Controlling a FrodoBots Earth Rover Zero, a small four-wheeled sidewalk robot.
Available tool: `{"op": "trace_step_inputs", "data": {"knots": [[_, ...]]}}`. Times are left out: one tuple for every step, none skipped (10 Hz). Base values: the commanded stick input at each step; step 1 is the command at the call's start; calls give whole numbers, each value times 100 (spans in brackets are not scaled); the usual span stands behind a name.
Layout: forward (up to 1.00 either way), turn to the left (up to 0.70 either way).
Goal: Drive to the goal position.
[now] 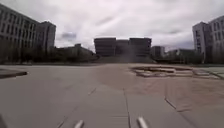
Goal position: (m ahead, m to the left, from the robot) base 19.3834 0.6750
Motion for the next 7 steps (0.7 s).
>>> {"op": "trace_step_inputs", "data": {"knots": [[100, 0], [100, 0], [100, 0], [100, 0], [100, 0], [100, 0], [100, 0]]}}
